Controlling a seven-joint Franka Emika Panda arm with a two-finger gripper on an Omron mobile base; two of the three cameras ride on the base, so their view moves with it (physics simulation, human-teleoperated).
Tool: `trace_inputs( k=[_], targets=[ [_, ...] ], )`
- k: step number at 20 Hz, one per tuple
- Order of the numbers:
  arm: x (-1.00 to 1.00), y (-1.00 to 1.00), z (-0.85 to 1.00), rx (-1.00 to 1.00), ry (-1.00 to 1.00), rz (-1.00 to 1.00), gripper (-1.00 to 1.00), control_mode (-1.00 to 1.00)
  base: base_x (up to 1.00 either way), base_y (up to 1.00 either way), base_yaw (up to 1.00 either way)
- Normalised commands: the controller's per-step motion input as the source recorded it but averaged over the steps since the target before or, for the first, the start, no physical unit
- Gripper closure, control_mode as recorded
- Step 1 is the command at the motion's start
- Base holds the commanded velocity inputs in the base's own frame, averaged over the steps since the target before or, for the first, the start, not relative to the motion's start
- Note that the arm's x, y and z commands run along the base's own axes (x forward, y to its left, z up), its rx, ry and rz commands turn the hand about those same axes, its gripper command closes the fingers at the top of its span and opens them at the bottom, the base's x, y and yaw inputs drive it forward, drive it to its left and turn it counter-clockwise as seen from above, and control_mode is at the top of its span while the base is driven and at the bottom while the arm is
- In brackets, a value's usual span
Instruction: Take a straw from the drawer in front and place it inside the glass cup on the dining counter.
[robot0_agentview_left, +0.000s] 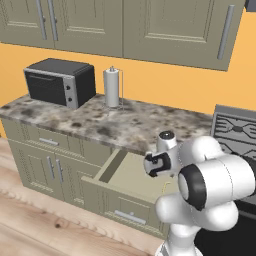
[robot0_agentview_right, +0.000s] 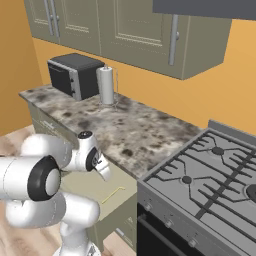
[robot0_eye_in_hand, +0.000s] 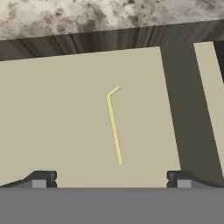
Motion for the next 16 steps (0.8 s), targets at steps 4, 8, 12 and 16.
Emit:
trace_inputs(
  k=[4,8,12,16],
  targets=[
    [0.15,-0.09,-0.43,0.0,0.0,-0.17,-1.0,-1.0,0.0,0.0,0.0],
    [0.07,-0.09,-0.41,0.0,0.0,-0.17,-1.0,-1.0,0.0,0.0,0.0],
    [0.15,-0.26,-0.33,0.0,0.02,-0.11,-1.0,-1.0,0.0,0.0,0.0],
    [0.16,-0.28,-0.34,0.0,0.06,-0.05,-1.0,-1.0,0.0,0.0,0.0]
  ],
)
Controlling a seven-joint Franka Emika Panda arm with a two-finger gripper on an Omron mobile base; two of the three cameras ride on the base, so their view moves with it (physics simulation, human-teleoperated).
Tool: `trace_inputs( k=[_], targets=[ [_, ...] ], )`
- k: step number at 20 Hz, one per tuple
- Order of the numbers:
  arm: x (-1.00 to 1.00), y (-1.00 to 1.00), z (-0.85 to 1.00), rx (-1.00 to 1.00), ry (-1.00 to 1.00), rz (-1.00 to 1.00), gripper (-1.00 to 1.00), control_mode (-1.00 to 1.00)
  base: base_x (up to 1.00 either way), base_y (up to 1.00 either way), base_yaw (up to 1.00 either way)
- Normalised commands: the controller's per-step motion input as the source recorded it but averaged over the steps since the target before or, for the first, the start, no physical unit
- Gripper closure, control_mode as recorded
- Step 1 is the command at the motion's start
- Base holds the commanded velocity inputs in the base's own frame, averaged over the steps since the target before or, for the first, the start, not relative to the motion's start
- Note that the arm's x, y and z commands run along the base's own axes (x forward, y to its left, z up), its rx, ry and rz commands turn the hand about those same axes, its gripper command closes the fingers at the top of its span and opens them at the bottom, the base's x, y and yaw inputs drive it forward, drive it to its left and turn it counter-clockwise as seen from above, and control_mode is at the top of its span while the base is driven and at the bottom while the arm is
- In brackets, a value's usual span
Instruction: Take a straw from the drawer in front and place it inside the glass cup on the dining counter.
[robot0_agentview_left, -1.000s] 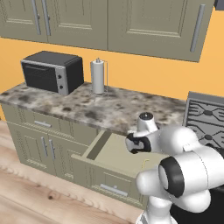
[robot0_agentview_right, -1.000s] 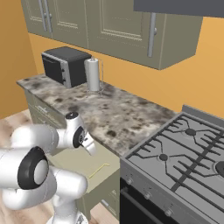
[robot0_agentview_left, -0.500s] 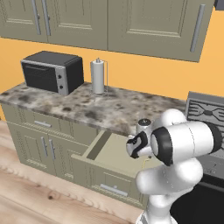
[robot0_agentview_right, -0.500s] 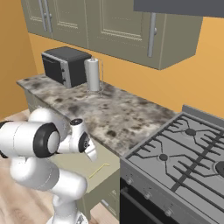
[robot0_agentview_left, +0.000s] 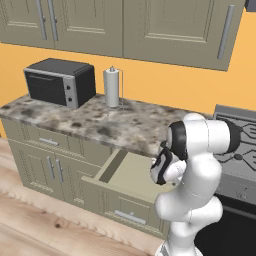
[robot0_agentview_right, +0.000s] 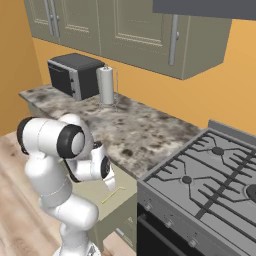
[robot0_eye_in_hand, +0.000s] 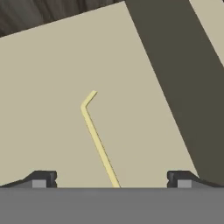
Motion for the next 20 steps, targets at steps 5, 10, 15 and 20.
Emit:
trace_inputs(
  k=[5,10,15,20],
  targets=[
    [0.21,-0.02,-0.41,0.0,0.05,0.0,-1.0,-1.0,0.0,0.0,0.0],
    [0.32,0.0,-0.33,0.0,0.02,-0.01,-1.0,-1.0,0.0,0.0,0.0],
    [0.29,0.0,-0.39,0.0,0.05,-0.01,-1.0,-1.0,0.0,0.0,0.0],
    [0.22,0.0,-0.38,0.0,0.06,0.0,-1.0,-1.0,0.0,0.0,0.0]
  ],
)
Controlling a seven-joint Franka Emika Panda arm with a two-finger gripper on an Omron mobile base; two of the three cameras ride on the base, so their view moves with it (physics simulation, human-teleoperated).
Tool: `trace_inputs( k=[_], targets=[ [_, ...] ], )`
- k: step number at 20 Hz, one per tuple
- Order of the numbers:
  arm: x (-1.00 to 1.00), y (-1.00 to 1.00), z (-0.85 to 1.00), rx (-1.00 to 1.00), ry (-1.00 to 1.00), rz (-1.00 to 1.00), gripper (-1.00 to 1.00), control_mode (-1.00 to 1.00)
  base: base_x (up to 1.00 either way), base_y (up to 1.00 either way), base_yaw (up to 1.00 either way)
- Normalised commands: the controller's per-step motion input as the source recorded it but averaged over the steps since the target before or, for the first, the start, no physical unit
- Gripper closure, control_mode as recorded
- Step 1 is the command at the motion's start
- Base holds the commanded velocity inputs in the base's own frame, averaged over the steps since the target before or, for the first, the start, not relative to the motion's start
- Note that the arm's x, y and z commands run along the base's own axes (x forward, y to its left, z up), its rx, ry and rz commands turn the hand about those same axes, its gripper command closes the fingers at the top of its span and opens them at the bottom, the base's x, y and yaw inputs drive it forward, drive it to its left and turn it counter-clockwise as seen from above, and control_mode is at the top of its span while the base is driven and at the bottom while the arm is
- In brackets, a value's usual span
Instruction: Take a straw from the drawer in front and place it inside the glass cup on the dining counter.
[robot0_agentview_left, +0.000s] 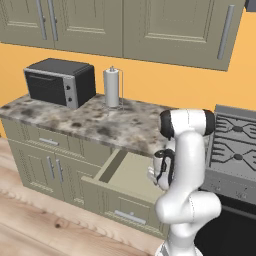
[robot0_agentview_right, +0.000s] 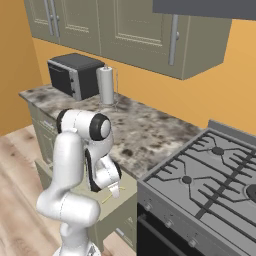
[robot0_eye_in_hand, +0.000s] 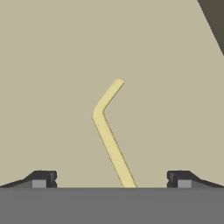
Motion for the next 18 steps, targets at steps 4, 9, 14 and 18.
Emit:
trace_inputs(
  k=[4,9,14,18],
  targets=[
    [0.11,0.0,-0.42,0.0,0.09,0.0,1.0,-1.0,0.0,0.0,0.0],
    [0.04,0.0,-0.45,0.0,0.12,0.0,1.0,-1.0,0.0,0.0,0.0],
    [-0.03,0.0,-0.44,0.0,0.12,0.0,1.0,-1.0,0.0,0.0,0.0],
    [-0.15,0.0,-0.13,0.02,0.07,0.0,1.0,-1.0,0.0,0.0,0.0]
  ],
)
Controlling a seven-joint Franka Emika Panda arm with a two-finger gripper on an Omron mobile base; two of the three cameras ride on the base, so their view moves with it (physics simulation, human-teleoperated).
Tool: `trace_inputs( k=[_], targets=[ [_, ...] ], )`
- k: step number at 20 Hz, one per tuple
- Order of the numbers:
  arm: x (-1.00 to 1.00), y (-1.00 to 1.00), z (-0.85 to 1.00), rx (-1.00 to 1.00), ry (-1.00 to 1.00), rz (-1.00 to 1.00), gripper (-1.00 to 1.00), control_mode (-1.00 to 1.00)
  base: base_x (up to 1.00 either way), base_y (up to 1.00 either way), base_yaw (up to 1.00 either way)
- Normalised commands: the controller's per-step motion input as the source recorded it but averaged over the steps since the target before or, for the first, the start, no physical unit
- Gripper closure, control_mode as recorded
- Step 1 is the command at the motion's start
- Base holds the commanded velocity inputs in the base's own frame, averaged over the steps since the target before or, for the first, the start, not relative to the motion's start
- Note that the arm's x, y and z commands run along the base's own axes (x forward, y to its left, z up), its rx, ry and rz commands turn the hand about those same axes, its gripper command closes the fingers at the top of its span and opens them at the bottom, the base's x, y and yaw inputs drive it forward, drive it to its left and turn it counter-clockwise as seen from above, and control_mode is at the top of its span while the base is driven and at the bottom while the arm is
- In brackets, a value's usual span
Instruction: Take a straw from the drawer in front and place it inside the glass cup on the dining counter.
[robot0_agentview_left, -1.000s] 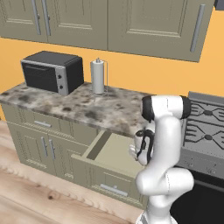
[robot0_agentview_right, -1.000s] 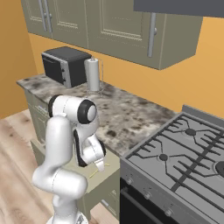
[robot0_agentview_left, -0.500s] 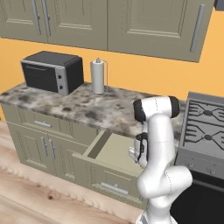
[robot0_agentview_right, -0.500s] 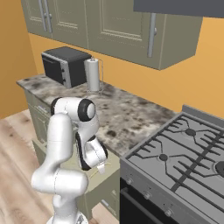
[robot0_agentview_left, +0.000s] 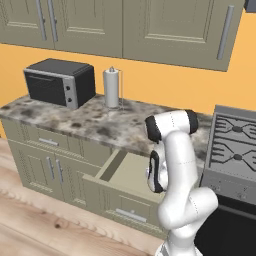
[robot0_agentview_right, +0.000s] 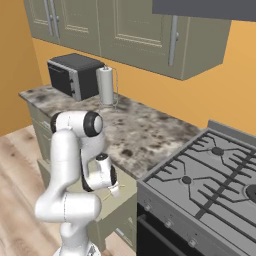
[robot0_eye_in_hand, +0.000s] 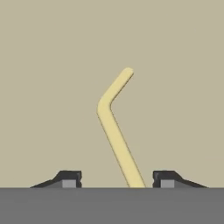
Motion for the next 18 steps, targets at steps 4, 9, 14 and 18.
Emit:
trace_inputs(
  k=[4,9,14,18],
  targets=[
    [-0.12,0.0,0.0,0.07,0.09,0.0,1.0,-1.0,0.0,0.0,0.0],
    [-0.05,0.0,0.33,0.07,0.02,0.0,1.0,-1.0,0.0,0.0,0.0],
    [-0.28,0.0,1.0,0.01,-0.11,0.0,1.0,-1.0,0.0,0.0,0.0],
    [-0.42,0.12,1.0,0.0,-0.01,0.0,1.0,-1.0,0.0,0.0,0.0]
  ],
)
